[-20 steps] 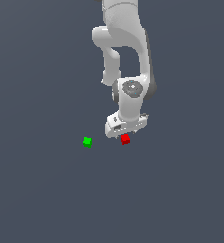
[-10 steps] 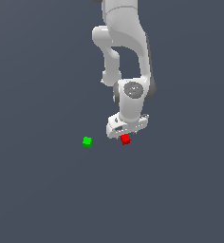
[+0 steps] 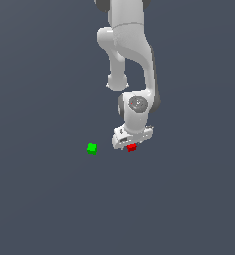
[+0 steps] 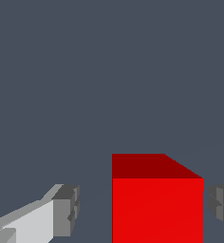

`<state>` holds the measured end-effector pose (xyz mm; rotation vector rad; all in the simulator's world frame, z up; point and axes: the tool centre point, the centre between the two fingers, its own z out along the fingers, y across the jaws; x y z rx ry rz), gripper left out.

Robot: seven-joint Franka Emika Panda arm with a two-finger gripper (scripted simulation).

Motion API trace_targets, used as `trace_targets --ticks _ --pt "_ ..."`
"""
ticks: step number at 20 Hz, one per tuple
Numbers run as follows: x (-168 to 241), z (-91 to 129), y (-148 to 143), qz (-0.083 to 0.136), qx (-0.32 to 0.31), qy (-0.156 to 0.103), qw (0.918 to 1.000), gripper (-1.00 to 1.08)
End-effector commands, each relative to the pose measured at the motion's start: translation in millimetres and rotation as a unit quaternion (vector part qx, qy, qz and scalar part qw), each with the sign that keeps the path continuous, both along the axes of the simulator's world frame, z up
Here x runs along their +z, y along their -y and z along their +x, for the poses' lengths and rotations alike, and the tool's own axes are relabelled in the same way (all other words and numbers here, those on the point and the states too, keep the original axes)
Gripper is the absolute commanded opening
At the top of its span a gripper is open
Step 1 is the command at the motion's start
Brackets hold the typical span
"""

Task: Stack the red cube on top of the green cube.

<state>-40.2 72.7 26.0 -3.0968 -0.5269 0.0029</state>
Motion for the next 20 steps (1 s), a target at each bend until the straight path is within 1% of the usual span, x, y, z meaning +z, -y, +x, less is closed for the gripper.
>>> trace_targets --ticks 1,3,4,15,20 --pt "-5.2 0.9 -0.2 0.0 0.0 0.001 1.0 1.0" --pt "-6.2 1.1 -0.2 0.0 0.0 0.001 1.0 1.0" --pt "-6.2 1.1 -0.2 0.0 0.0 0.001 1.0 -1.0" --pt "-5.5 1.1 0.4 0.0 0.0 0.001 1.0 -1.0" --pt "4.1 0.8 0.5 0.0 0.0 0.001 1.0 -1.0"
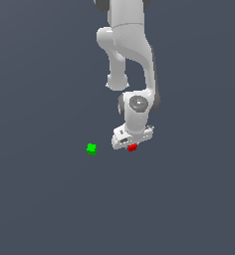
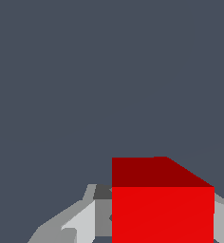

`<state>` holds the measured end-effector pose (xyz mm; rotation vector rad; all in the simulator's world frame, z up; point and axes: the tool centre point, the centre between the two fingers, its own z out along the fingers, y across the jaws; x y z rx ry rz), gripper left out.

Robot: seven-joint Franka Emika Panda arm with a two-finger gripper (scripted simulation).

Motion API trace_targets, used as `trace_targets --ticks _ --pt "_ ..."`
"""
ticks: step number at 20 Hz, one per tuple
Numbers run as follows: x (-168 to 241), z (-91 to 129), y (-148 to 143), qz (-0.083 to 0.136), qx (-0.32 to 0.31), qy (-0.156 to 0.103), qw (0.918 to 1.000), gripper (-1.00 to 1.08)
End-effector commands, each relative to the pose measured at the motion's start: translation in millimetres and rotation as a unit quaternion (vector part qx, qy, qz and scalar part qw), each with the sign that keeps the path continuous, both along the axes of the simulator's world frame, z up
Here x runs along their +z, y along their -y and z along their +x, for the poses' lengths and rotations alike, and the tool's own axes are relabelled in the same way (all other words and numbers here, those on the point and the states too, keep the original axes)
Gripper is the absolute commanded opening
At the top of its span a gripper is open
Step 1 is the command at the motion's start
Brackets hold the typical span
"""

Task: Stack the red cube on top of the green cube.

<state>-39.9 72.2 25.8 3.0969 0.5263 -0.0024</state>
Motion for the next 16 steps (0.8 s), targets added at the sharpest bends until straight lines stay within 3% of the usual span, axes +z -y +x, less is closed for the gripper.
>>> trace_targets --ticks 1,16 --pt "7.9 0.3 0.0 0.0 0.0 0.001 1.0 -1.0" --pt "89.0 -0.3 -0.8 0.0 0.001 0.001 1.0 -1.0"
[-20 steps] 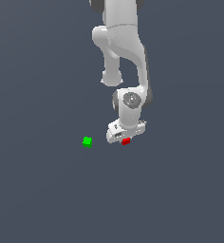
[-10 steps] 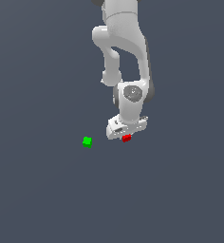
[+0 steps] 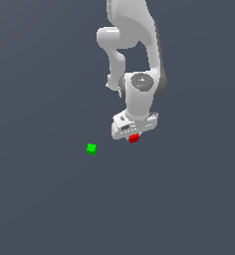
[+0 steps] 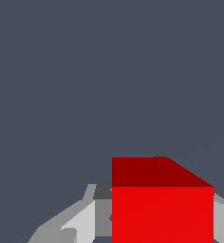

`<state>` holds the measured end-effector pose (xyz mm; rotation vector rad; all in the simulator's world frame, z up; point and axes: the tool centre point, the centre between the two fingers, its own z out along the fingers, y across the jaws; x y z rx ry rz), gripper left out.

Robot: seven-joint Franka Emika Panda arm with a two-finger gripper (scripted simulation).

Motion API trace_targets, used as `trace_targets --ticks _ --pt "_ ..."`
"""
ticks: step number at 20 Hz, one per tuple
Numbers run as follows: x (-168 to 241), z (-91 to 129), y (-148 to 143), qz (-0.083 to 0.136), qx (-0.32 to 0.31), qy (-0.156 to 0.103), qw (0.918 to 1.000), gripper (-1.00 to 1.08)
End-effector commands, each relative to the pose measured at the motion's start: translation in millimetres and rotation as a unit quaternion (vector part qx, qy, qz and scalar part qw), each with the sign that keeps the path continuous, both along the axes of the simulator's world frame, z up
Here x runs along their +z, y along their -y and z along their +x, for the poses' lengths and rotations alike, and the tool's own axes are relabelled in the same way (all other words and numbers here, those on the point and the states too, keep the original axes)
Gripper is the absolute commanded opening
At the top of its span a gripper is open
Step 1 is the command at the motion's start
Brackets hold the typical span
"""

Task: Stack the red cube on top of the green cube.

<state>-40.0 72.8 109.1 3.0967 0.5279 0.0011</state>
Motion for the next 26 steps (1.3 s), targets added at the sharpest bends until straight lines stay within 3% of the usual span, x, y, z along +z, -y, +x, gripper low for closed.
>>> trace_targets --ticks 1,8,13,18,26 --pt "7.9 -0.1 -0.2 0.0 0.0 0.0 1.0 -1.0" --pt "8.4 0.4 3.3 0.0 0.0 0.0 1.0 -1.0" --pt "2.7 1.6 23.9 0.0 0.0 0.0 1.0 -1.0" --pt "-8.2 4.1 63.2 0.0 0.0 0.0 1.0 -1.0" --pt "-32.0 11.3 149.4 0.0 0.0 0.0 1.0 -1.0"
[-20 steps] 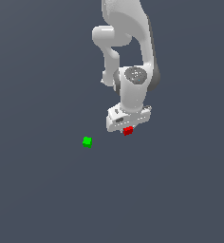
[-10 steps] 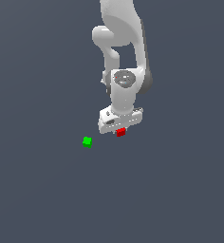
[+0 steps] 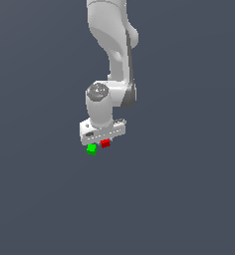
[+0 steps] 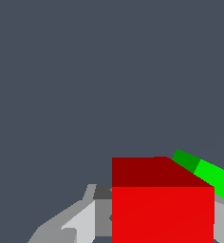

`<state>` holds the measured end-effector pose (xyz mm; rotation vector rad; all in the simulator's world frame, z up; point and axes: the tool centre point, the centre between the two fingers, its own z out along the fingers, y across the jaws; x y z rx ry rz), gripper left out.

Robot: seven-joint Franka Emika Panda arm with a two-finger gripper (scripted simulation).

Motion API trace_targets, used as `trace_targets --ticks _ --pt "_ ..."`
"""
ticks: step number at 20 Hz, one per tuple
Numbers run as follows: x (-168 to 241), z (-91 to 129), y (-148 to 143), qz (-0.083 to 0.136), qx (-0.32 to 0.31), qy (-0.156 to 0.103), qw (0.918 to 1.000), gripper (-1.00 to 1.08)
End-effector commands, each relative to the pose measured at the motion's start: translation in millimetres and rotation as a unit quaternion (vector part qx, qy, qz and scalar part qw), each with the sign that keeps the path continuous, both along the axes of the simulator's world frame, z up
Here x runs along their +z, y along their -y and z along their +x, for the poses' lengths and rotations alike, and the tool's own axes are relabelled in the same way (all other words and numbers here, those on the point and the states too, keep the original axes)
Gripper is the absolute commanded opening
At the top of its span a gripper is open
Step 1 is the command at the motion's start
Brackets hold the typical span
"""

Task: Stack the red cube on top of the green cube.

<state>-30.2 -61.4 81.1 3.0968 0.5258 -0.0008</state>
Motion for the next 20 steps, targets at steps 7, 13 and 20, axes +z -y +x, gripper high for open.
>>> trace_targets --ticks 7,13,20 --pt "-16.9 7.4 60.9 0.0 0.001 0.0 1.0 -1.0" --pt "-19.3 9.9 69.9 0.0 0.001 0.0 1.0 -1.0" --pt "-19.2 10.0 69.6 0.0 0.001 0.0 1.0 1.0"
